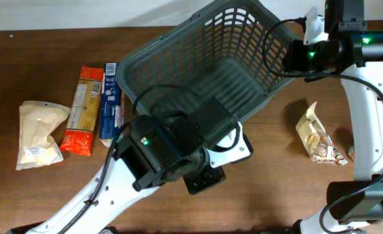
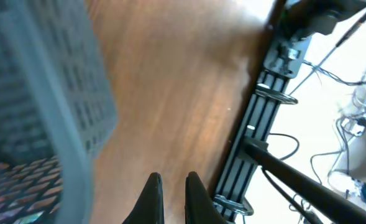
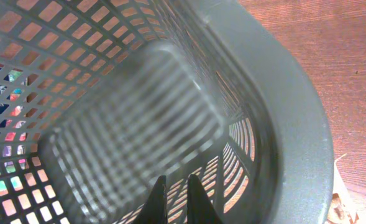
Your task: Pack container
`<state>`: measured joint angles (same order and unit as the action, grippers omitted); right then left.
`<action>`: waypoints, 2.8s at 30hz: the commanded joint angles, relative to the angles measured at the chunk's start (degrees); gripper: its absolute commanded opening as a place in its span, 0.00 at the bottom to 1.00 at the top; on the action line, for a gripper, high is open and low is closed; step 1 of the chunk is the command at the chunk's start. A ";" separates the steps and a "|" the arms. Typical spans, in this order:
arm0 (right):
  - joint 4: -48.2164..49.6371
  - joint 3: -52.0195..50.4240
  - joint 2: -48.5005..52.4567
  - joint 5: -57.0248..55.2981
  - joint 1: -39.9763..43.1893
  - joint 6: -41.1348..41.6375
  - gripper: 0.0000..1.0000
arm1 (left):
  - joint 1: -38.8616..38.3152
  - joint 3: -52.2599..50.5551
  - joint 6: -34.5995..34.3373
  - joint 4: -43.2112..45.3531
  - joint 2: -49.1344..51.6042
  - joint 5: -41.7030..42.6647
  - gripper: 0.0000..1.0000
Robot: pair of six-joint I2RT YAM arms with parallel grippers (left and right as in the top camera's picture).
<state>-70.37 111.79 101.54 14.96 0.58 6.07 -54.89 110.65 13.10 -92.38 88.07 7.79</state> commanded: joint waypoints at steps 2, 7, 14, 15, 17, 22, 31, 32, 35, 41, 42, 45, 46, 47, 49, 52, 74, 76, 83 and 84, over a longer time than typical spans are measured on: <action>-0.57 0.90 0.11 -0.63 -0.63 0.35 0.04 | -1.75 0.46 0.68 -0.28 -0.44 1.90 0.02; -0.81 0.90 0.11 -0.63 -0.63 0.35 0.04 | -1.86 -2.32 0.72 -0.48 -0.44 0.85 0.02; -1.66 0.90 0.11 -0.61 -0.63 0.35 0.04 | -1.84 -12.26 0.72 3.65 -0.44 -5.31 0.02; -1.90 0.90 0.11 -0.61 -0.63 0.35 0.04 | -1.81 -13.77 0.72 4.61 -0.44 -5.33 0.02; -2.38 0.90 0.11 -0.61 -0.63 0.35 0.04 | -1.77 -16.33 0.70 6.34 -0.44 -5.40 0.02; -3.74 0.90 0.11 -0.61 -0.63 0.35 0.04 | -0.66 -18.69 0.66 8.48 -0.44 -7.69 0.02; -6.56 0.90 0.11 -0.13 -0.63 0.35 0.04 | 6.62 -18.69 0.70 13.64 -0.44 -11.10 0.02; -6.80 0.90 0.11 0.09 -0.63 0.35 0.04 | 7.61 -18.69 0.72 14.16 -0.44 -11.34 0.02; -7.10 0.90 0.09 1.14 -0.63 0.17 0.04 | 9.90 -18.69 0.72 15.74 -0.44 -12.90 0.02; -7.06 0.90 0.09 4.61 -0.63 -0.33 0.04 | 14.80 -18.69 0.72 21.73 -0.44 -15.80 0.02; -7.06 0.90 0.09 4.85 -0.63 -0.35 0.04 | 15.67 -18.69 0.70 22.49 -0.44 -15.80 0.02; -7.23 0.90 0.09 7.08 -0.63 -1.62 0.04 | 18.43 -18.69 0.70 23.96 -0.44 -15.80 0.02; -7.30 0.90 0.09 7.76 -0.63 -1.62 0.04 | 19.19 -18.69 0.70 24.24 -0.44 -15.80 0.02; -7.41 0.90 0.09 8.35 -0.63 -1.64 0.04 | 20.13 -18.69 0.70 24.48 -0.44 -15.78 0.02; -7.65 0.90 0.09 9.01 -0.63 -1.62 0.04 | 21.70 -18.69 0.70 24.68 -0.44 -15.78 0.02; -8.81 0.90 0.04 9.07 -0.63 -1.62 0.04 | 23.63 -18.69 0.70 24.68 -0.44 -15.78 0.02; 7.43 2.71 -14.08 3.78 2.69 6.16 0.04 | 25.51 -9.84 -11.91 24.79 -13.22 -32.74 0.13; 7.43 2.71 -13.92 2.95 5.07 6.71 0.04 | 26.14 -9.16 -12.07 25.07 -14.80 -35.17 0.16; 5.88 2.64 -8.90 1.14 9.38 6.71 0.04 | 34.05 -9.11 -14.91 24.24 -16.70 -36.13 0.16; 5.88 2.67 -7.96 -0.04 9.49 6.71 0.04 | 35.23 -9.14 -15.10 24.15 -16.68 -36.06 0.16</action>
<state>-64.34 114.10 90.11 18.09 9.41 11.88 -23.31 101.49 0.56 -67.79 70.15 -26.35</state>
